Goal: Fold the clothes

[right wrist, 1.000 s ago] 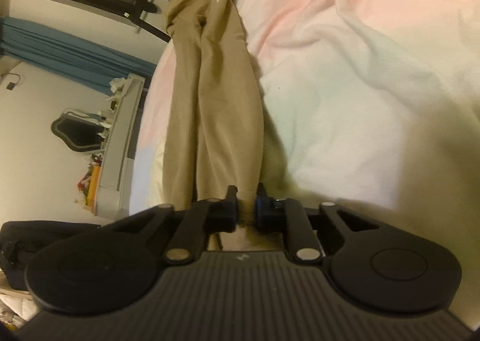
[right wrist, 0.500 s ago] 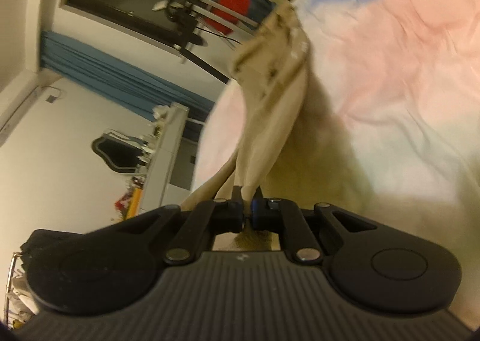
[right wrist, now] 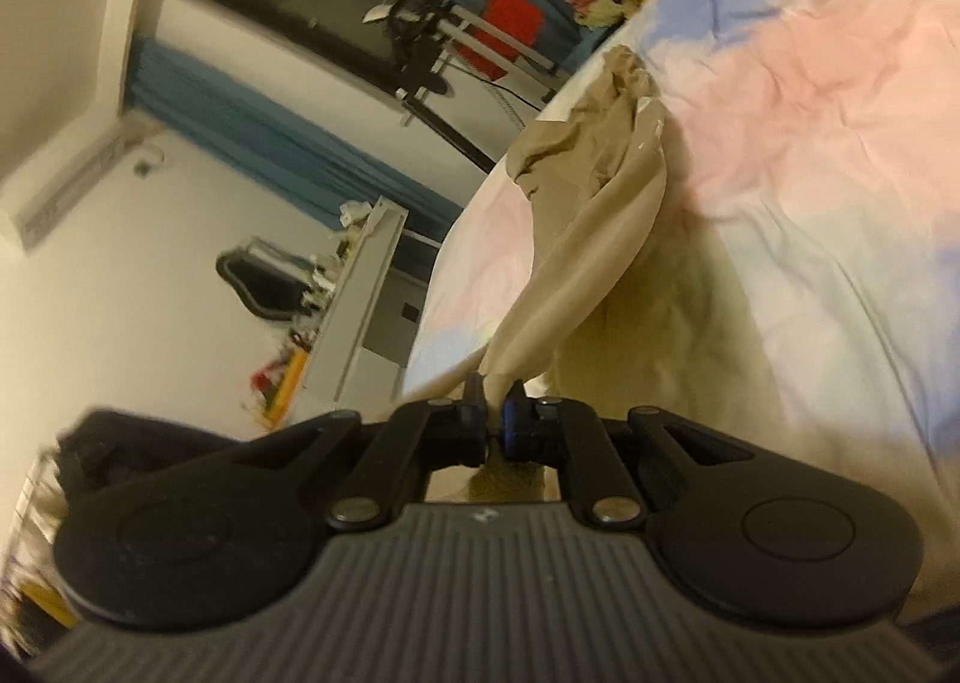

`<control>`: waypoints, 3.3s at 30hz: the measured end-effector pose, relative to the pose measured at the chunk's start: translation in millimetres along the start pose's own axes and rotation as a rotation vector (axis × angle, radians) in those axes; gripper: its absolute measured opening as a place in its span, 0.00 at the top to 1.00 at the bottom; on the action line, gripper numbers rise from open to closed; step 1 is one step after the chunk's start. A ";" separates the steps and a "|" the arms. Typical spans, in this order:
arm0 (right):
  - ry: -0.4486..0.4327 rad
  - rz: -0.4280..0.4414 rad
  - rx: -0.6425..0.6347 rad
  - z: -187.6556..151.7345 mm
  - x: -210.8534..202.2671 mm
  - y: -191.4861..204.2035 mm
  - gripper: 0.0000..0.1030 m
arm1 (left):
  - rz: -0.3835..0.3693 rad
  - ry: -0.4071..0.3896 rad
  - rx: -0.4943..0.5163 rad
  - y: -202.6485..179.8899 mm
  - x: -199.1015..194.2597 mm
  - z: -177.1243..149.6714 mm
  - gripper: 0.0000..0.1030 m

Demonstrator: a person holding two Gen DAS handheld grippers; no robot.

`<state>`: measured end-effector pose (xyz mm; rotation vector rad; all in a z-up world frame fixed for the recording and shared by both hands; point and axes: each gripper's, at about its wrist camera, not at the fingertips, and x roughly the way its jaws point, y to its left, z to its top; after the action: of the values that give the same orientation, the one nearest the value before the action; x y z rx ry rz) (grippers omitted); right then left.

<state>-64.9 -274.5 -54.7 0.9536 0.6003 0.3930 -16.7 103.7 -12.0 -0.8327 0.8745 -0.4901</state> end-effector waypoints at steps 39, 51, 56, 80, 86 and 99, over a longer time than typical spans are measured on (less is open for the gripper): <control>-0.056 -0.355 -0.371 137.9 268.6 -65.6 0.48 | 0.465 -0.166 0.524 30.0 280.8 153.9 0.45; -0.180 -0.363 -0.520 89.0 171.4 3.3 0.21 | 0.418 -0.250 0.664 -29.9 190.7 75.2 0.13; -0.208 -0.366 -0.480 60.6 137.2 0.7 0.21 | 0.401 -0.250 0.637 -38.6 168.4 52.4 0.09; -0.017 -0.117 0.260 42.9 203.1 -122.6 0.36 | 0.241 -0.215 -0.166 100.5 216.0 56.5 0.48; -0.018 -0.130 0.307 52.9 206.7 -135.2 0.56 | 0.239 -0.242 -0.175 100.9 209.8 62.0 0.87; -0.056 -0.085 0.264 63.3 191.0 -114.5 0.88 | 0.178 -0.318 -0.081 66.5 191.8 67.1 0.93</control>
<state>128.6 -268.5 -181.7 1.1826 0.6493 0.2128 150.0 42.1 -130.8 -0.8700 0.6687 -0.1603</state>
